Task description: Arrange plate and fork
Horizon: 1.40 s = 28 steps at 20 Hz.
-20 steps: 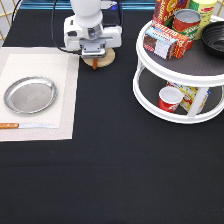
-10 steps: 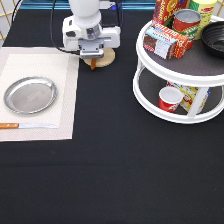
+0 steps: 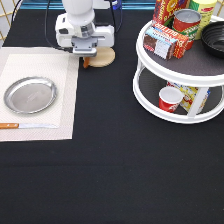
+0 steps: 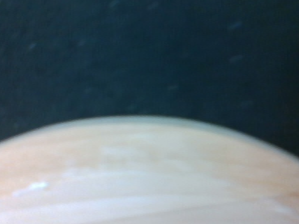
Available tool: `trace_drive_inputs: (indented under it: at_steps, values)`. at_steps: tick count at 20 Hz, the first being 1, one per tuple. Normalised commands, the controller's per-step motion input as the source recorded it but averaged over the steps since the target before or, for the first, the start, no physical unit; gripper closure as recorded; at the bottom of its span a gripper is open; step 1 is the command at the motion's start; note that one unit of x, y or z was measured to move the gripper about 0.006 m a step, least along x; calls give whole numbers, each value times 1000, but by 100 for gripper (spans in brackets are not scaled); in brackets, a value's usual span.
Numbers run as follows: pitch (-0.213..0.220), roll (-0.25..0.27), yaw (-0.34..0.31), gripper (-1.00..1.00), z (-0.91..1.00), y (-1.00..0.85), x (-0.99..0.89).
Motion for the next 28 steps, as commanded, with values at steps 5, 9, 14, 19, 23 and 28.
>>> trace_drive_inputs:
  at_steps: [5, 9, 14, 19, 23, 28]
  values:
    - [-80, 28, -30, 100, 703, -673, 35]
    - [-87, 47, -119, 100, 191, -558, 24]
    - [-57, 6, -199, 100, -39, -422, -2]
    - [-63, 0, -263, 100, -278, -303, -49]
    - [-105, 0, -272, 100, -421, -281, -106]
    - [-107, 0, -291, 100, -466, -253, -223]
